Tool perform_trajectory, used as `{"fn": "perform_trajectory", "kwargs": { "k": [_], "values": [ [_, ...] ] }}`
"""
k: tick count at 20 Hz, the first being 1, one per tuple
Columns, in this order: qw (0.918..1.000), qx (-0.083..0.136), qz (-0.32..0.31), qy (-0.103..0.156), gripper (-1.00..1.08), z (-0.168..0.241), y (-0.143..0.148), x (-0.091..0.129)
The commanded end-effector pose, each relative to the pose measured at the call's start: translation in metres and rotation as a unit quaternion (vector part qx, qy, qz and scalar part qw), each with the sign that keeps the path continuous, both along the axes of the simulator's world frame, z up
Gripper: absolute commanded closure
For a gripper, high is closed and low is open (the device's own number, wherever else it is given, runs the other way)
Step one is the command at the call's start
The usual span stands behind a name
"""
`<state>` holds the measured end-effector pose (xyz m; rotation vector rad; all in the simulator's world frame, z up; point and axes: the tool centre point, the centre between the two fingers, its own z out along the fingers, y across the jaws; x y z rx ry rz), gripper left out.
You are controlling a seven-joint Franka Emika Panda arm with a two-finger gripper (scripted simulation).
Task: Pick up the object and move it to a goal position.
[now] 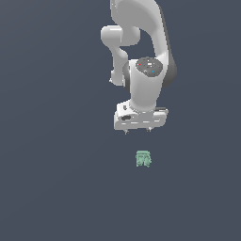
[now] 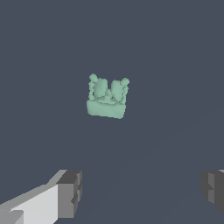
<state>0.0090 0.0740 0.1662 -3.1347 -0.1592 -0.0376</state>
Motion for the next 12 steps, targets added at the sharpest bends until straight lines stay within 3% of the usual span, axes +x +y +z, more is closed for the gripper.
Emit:
{"fn": "perform_trajectory", "kwargs": {
  "k": [1,12],
  "values": [
    [1.0,0.0,-0.004,0.001,-0.92,-0.004,0.002,0.005],
    [0.9992,0.001,-0.038,0.007,-0.92,-0.042,0.021,0.046]
  ]
}}
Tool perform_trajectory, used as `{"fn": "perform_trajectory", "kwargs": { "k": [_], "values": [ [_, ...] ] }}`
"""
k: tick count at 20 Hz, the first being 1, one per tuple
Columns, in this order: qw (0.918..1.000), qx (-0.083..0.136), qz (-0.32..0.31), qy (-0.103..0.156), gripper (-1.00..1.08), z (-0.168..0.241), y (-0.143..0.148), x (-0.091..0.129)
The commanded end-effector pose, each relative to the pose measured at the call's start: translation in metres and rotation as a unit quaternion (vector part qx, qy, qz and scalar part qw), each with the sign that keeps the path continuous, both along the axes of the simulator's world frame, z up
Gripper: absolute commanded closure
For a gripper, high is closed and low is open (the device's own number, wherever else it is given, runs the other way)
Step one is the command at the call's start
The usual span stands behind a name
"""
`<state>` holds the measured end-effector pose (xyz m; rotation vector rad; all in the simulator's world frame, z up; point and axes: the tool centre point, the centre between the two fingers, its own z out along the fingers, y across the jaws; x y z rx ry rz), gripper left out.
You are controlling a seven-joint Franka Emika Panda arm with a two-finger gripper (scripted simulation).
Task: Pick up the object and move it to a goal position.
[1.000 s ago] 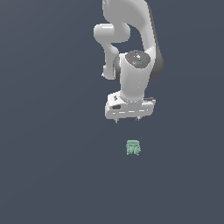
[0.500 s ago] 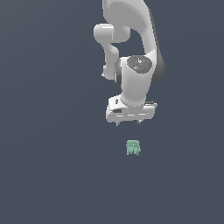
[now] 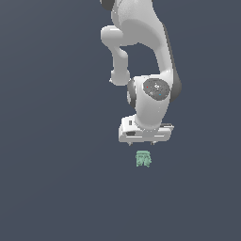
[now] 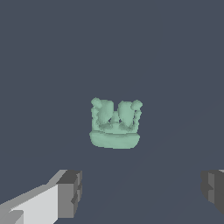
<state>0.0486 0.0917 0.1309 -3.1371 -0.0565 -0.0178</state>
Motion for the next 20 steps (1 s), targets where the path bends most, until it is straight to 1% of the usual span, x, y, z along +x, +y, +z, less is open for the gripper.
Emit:
{"fn": "perform_trajectory", "kwargs": {
  "k": [1,5,10,20],
  "values": [
    [1.0,0.0,-0.009,0.002,-0.92,-0.011,0.005,0.01],
    [0.9998,-0.001,-0.02,0.004,-0.92,-0.025,0.011,0.02],
    [0.9996,-0.002,-0.028,0.005,-0.92,-0.036,0.016,0.028],
    [0.9995,-0.002,-0.03,0.006,-0.92,-0.046,0.017,0.03]
  ]
}}
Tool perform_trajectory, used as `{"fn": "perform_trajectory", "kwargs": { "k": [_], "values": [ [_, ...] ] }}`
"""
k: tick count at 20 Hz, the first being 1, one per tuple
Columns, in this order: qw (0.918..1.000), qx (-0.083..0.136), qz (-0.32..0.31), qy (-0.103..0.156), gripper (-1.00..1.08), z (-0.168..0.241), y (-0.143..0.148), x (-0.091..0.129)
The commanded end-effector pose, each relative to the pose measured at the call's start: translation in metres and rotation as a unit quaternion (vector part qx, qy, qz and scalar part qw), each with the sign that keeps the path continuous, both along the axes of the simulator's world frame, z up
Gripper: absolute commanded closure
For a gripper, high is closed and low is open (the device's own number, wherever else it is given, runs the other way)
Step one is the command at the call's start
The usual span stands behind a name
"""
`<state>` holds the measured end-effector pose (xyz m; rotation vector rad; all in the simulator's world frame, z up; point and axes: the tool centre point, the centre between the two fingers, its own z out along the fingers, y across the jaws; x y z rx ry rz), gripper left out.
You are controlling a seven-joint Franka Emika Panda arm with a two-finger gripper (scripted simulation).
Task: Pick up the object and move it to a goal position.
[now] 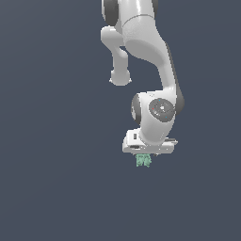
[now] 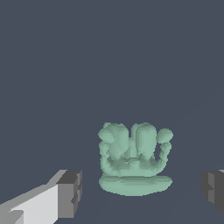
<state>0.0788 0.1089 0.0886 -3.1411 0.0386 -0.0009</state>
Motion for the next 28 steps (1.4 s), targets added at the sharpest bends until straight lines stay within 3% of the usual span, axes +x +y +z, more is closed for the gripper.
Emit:
{"fn": "perform_trajectory", "kwargs": {
  "k": [1,8,14,15,28],
  "values": [
    [1.0,0.0,0.0,0.0,-0.92,-0.007,0.0,0.0],
    [1.0,0.0,-0.001,0.0,-0.92,-0.043,0.0,-0.001],
    [1.0,0.0,-0.001,0.0,-0.92,-0.047,0.0,0.001],
    [1.0,0.0,-0.001,0.0,1.08,-0.047,0.0,0.001],
    [1.0,0.0,-0.001,0.0,1.08,-0.046,-0.001,0.0]
  ]
}}
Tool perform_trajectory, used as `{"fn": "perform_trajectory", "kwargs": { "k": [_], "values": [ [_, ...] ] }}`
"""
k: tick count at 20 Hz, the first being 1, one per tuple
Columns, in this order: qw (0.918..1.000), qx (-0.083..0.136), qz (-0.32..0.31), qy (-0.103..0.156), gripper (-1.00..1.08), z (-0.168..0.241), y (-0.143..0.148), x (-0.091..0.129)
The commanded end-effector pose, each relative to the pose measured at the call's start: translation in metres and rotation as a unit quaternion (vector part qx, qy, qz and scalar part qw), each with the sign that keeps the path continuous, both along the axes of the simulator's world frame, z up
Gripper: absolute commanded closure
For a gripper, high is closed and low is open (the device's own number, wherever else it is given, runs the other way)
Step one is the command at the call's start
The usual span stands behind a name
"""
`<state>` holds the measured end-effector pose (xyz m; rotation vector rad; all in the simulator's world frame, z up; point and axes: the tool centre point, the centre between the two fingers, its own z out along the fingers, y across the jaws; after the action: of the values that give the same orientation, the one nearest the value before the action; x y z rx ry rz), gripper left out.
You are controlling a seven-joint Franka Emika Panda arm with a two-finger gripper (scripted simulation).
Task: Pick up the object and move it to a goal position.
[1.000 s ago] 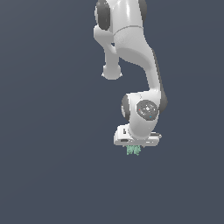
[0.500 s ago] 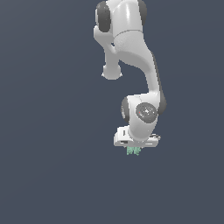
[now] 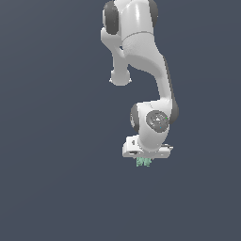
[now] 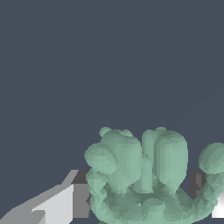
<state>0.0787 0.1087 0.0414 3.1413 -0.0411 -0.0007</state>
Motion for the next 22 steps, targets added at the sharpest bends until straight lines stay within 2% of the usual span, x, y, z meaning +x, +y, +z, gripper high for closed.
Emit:
{"fn": "perform_trajectory", "kwargs": {
  "k": [1,11,22],
  "values": [
    [1.0,0.0,0.0,0.0,1.08,0.002,-0.002,-0.001],
    [1.0,0.0,0.0,0.0,1.08,0.027,-0.024,-0.018],
    [1.0,0.0,0.0,0.0,1.08,0.096,-0.083,-0.064]
  ]
}}
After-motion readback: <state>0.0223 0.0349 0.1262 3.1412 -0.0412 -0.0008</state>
